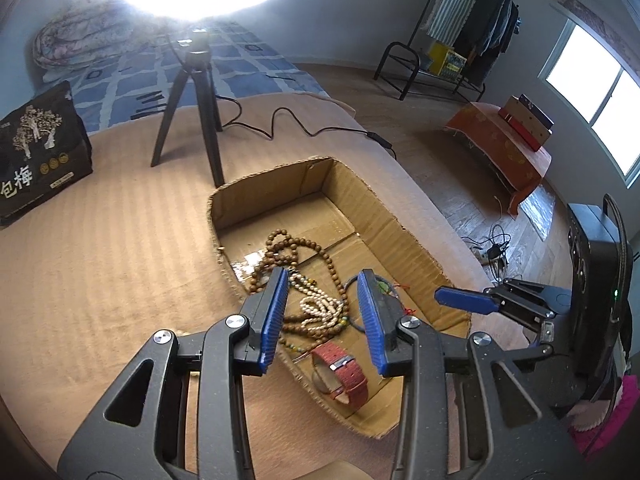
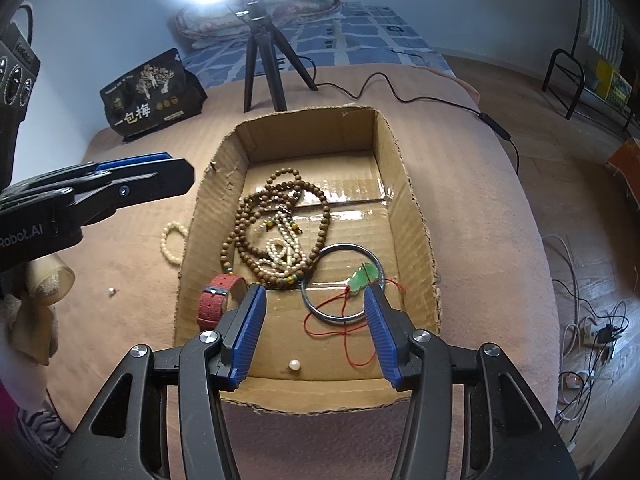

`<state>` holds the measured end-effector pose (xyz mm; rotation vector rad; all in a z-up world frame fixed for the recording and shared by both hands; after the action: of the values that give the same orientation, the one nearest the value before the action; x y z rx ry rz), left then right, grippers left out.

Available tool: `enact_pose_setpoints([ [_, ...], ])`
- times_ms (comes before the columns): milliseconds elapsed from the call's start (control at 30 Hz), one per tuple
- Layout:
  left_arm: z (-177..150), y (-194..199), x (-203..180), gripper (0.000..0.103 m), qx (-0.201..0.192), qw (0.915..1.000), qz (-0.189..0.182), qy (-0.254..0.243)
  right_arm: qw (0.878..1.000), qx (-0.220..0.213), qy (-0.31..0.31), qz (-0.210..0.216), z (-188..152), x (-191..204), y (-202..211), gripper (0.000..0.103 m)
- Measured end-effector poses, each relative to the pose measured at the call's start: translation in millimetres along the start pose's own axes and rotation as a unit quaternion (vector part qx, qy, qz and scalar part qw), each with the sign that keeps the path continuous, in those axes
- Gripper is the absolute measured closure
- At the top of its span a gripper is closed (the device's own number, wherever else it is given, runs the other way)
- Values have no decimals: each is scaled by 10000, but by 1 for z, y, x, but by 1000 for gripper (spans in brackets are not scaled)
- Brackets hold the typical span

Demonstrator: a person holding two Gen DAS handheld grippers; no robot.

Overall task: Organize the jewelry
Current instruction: 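Close left tool on second pearl earring while right tool closes on yellow bead bracelet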

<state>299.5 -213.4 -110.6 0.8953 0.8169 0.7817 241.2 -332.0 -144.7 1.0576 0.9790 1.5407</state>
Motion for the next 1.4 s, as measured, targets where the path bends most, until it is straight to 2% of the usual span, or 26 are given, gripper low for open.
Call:
enact_pose_setpoints([
  [133, -6, 15, 11, 67, -155, 9997, 164, -37, 10000, -89, -24, 37, 3, 7, 5, 48],
  [200, -10, 23, 20, 67, -237, 9993, 284, -53, 9998, -189, -41, 48, 5, 11, 10, 37],
  [400, -29, 40, 50, 67, -271, 9986, 458, 3, 9992, -365, 41, 137, 9, 27, 17, 33],
  [567, -58, 47, 82, 67, -126, 9973, 717, 62, 9989, -366, 133, 272, 12, 45, 18, 33],
  [867, -103, 48, 131, 67, 226, 9965, 717, 359, 9961, -377, 300, 741, 25, 84, 21, 33],
  [967, -113, 47, 138, 67, 335, 9965, 634, 430, 9947, -336, 414, 880, 30, 99, 19, 33],
  [1200, -137, 36, 140, 67, 570, 9961, 631, 246, 9926, -52, 599, 1052, 38, 127, 0, 33],
  [1233, -141, 32, 140, 68, 631, 9960, 592, 240, 9922, -11, 614, 1081, 38, 130, -2, 34],
  [1300, -149, 24, 141, 76, 784, 9952, 561, 189, 9915, 143, 652, 1117, 40, 138, -11, 46],
  [1400, -158, 15, 141, 76, 919, 9941, 573, 89, 9908, 318, 693, 1115, 41, 146, -23, 51],
])
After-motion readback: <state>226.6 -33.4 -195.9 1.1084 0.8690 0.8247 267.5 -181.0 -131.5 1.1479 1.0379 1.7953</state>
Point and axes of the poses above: each gripper's, at about its wrist camera, not at the fingertips, and y roughly against the way its jaws point, x to its left, z to its top, the point moved 6 cm from there along -y, roughly the way its jaws point, and after that the axes turned 14 degrees about x, right-handed, at the moved point
